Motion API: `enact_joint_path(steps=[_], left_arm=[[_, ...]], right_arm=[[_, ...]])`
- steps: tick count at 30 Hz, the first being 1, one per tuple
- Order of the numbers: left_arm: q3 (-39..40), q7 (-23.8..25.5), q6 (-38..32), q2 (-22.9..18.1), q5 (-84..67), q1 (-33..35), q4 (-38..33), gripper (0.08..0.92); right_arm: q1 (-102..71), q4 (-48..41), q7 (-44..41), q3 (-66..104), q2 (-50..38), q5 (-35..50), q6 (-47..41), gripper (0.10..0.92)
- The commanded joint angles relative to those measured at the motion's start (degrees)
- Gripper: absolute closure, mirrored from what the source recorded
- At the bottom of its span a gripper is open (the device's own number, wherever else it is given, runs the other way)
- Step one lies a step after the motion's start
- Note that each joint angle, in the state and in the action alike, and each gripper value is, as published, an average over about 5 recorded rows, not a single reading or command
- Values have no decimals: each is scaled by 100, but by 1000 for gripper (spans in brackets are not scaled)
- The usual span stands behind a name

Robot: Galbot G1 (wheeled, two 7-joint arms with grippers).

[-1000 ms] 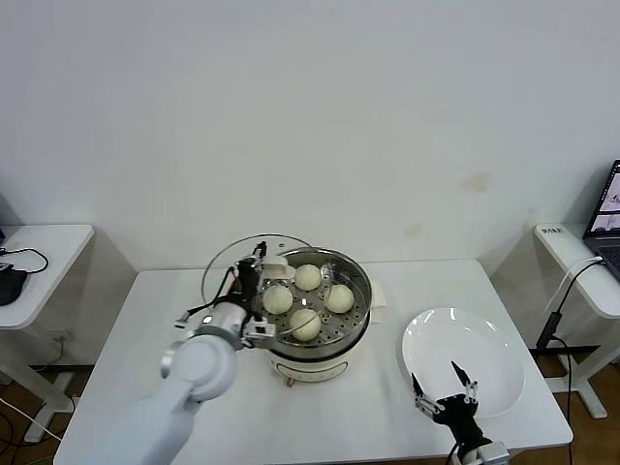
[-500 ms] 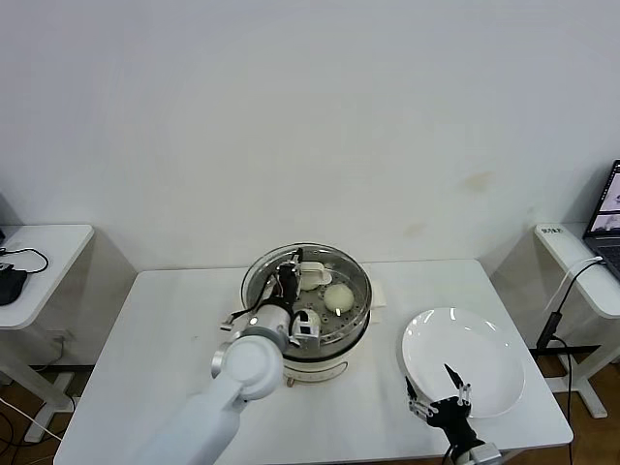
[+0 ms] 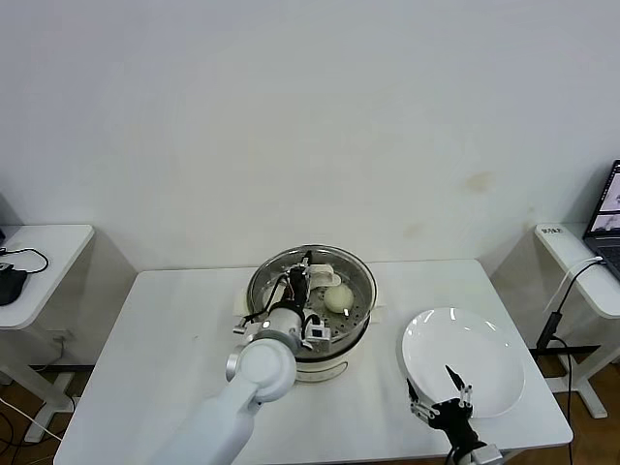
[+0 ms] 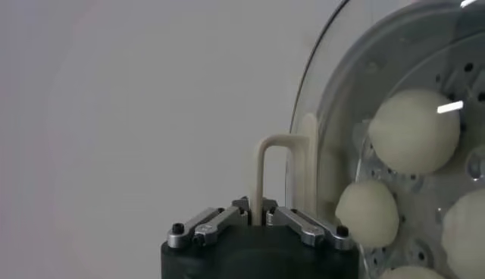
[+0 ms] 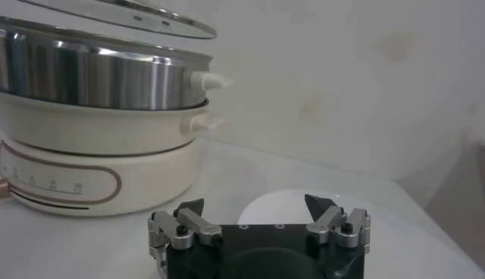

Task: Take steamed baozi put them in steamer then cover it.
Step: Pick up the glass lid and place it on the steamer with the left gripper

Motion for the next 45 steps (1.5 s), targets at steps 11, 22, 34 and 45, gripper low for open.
enact_joint_path(steps=[11, 22, 34, 45], left_arm=[[-127, -170, -129, -149, 117, 79, 256, 844], [-193, -252, -163, -182, 117, 107, 363, 844], [-226, -395, -196, -272, 115, 177, 344, 843], [-214, -402, -207, -121, 93, 426, -156, 597]], right_arm=[[-26, 23, 0, -20, -1, 1, 11, 203], [-38, 25, -2, -34, -10, 12, 13, 203], [-46, 28, -20, -60, -18, 16, 12, 202], [-71, 54, -22, -106, -3, -7, 6, 203]])
